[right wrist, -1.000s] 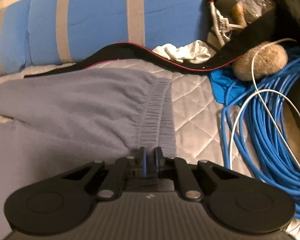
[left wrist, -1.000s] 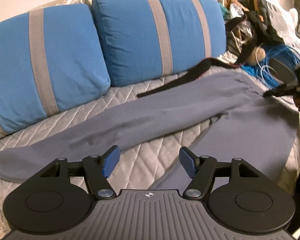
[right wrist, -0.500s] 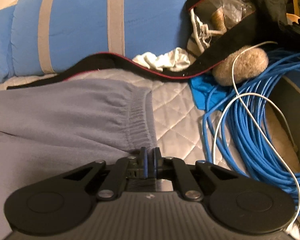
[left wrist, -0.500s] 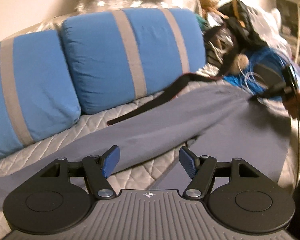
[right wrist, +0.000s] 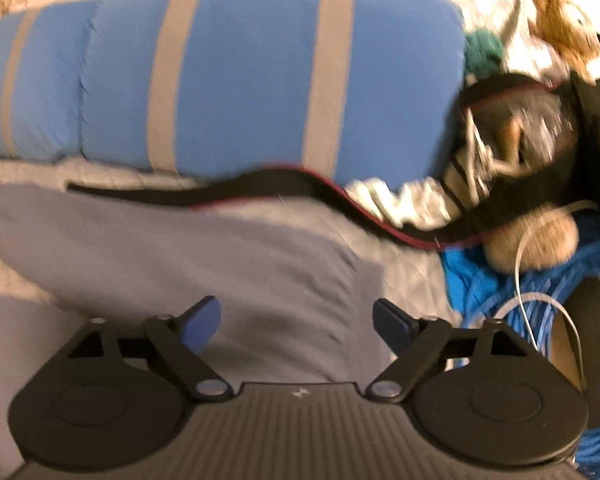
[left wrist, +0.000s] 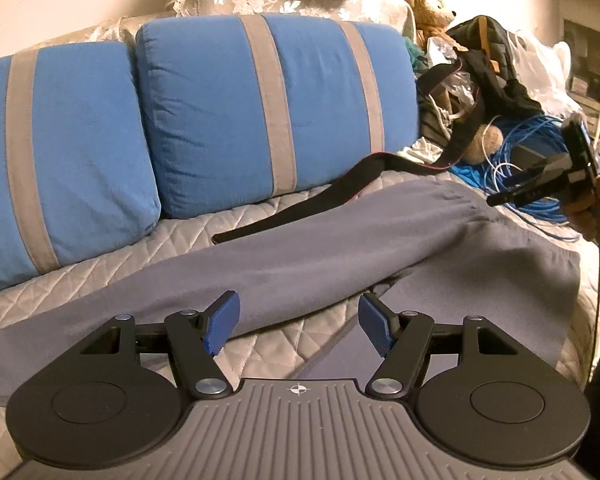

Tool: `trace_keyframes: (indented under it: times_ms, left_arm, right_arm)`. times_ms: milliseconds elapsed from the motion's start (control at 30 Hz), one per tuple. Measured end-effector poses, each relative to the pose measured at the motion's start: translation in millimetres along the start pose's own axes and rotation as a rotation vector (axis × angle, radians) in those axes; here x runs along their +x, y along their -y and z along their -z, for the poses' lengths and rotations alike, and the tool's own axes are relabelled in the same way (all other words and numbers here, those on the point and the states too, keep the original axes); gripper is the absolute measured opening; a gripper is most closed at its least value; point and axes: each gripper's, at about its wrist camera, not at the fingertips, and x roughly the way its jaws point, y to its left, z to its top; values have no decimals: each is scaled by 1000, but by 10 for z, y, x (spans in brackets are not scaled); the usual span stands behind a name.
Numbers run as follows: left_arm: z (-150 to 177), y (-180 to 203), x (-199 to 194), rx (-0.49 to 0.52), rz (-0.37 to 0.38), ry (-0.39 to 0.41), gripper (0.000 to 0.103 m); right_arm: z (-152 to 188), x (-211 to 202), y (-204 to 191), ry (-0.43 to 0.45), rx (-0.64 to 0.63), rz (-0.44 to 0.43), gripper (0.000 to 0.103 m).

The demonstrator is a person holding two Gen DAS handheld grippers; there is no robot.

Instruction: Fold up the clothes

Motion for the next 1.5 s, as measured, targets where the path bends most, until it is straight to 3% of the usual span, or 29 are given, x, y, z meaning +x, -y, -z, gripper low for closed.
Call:
trace_keyframes:
  times_ms: [67,367,567,733,933,1233,1367,1500]
  left_arm:
    - [-16,-4,-7,-15,-10,11,64]
    - [-75,-141,8,-98,-58,27,64]
    - [-77,-290,-58,-152,-116,50,64]
    - [-44,-517,-191,-267,-162,61,64]
    - [58,-743,-339,-290,-228,77,65]
    - [313,-1107,-473,-335,-341,56,65]
    - [459,-1286,-475,-348,-394,49,65]
    - [584,-1491,-422,-401,-438,42,65]
  right_arm:
    - [-149,-64,-181,40,-10,-21,103]
    - [-609,-262,-878,136,-4,-48,103]
    - [-701,-219,-1238,77,40,-54,103]
    - [-717,-190,-1550,23,92,-92,103]
    - [-677,-155,-2061,28,76,-144,103]
    - [-580,131,-2754,51,-6,-401,103]
    - [-554,228,-2879,28,-32,-451,103]
    - [-512,232,-2876,27,-51,-445,103]
